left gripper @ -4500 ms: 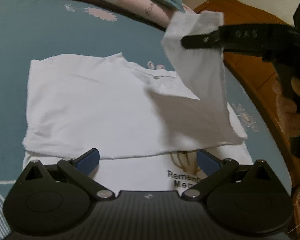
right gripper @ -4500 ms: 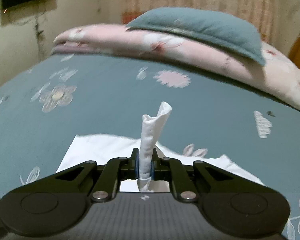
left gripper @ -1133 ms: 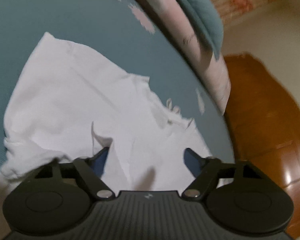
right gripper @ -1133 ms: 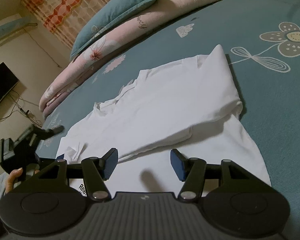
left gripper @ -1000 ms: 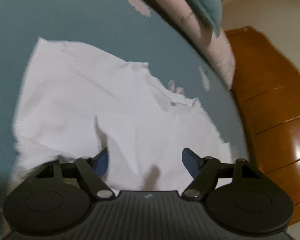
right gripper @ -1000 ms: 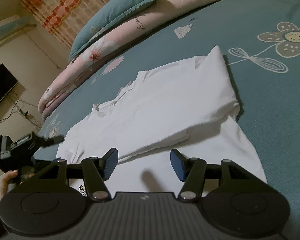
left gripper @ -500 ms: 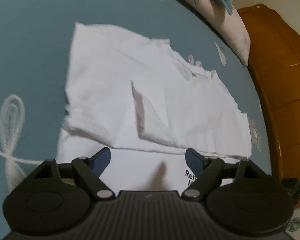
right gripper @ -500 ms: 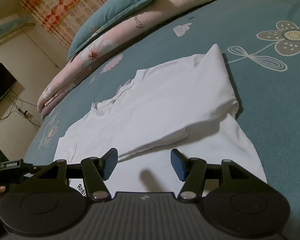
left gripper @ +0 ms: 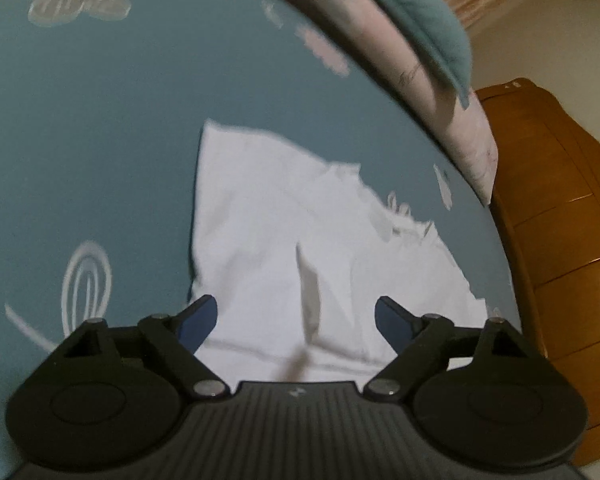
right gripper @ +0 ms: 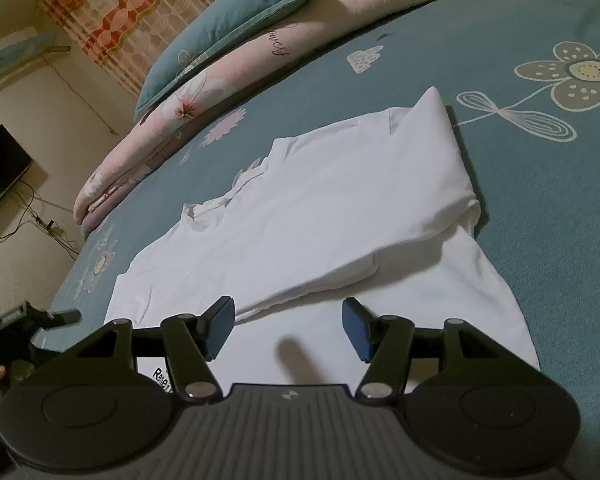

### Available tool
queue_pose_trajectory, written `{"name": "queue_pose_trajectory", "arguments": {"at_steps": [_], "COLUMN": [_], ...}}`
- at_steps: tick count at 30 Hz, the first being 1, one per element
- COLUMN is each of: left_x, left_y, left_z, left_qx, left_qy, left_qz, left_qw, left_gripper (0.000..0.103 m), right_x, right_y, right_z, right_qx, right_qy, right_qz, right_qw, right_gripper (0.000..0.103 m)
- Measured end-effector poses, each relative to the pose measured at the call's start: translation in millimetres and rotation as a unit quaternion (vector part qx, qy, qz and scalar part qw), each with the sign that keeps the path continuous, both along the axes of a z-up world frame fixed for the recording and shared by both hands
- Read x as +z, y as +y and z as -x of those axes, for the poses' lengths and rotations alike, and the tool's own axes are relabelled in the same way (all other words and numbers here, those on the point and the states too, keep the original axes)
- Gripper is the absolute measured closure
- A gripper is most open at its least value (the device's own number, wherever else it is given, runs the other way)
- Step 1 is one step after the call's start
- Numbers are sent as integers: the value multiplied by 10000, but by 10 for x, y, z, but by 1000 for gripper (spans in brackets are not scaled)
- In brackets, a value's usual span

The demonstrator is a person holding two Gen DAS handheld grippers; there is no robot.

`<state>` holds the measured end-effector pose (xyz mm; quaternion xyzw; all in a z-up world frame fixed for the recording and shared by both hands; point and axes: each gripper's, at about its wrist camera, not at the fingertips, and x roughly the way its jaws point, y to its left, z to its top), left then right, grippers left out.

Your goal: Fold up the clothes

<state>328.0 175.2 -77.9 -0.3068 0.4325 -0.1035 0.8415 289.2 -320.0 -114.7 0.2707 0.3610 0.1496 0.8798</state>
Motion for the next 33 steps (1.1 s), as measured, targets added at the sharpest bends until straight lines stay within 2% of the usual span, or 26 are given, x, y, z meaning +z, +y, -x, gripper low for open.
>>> {"name": "queue_pose_trajectory", "arguments": {"at_steps": [2, 4, 6, 9, 11, 15, 19, 21, 24, 26, 28, 31, 33], "left_x": [-30, -123, -164, -9, 27, -6, -142, -166, -184, -201, -205, -163, -136], "left_y": [-68, -151, -214, -298, -405, -577, -679, -787, -986, -1074, -1146, -1190, -1236], "left_z": [-79, -157, -185, -197, -315, -605, -748, -730, -590, -528, -489, -519, -504], "left_qx": [-31, -84, -125, -310, -464, -533, -827, -1041, -1447, -1538, -1612, -1667, -1712], "left_qy": [-12, 182, 380, -84, -121, -84, -194, -325, -606, -737, -833, -849, -874], "left_qz": [36, -9, -130, 289, 278, -493, -1208, -1633, -2446, -2739, -2932, -2841, -2820], "left_qw": [10000, 9998, 9991, 9991, 9985, 9973, 9890, 9805, 9568, 9465, 9387, 9404, 9400], "left_gripper": [16, 17, 23, 24, 24, 24, 27, 28, 29, 29, 37, 61, 83], "right_x": [0, -4, -2, 1, 1, 3, 4, 6, 7, 8, 12, 13, 12], "right_y": [12, 21, 18, 20, 26, 47, 48, 44, 38, 42, 51, 49, 42], "right_z": [0, -1, 1, 1, 0, 15, 21, 22, 22, 20, 18, 20, 19], "right_qx": [8, 8, 11, 10, 13, 12, 20, 30, 21, 25, 29, 34, 30], "right_qy": [-13, -18, -16, -10, -11, -20, -14, -9, 2, 1, -6, -12, -6], "right_qz": [31, 43, 38, 27, 32, 47, 24, 17, -13, -4, 27, 37, 13], "right_qw": [10000, 10000, 10000, 10000, 10000, 10000, 10000, 10000, 10000, 10000, 10000, 10000, 10000], "right_gripper": [38, 38, 38, 38, 38, 38, 38, 38, 38, 38, 38, 37, 37]}}
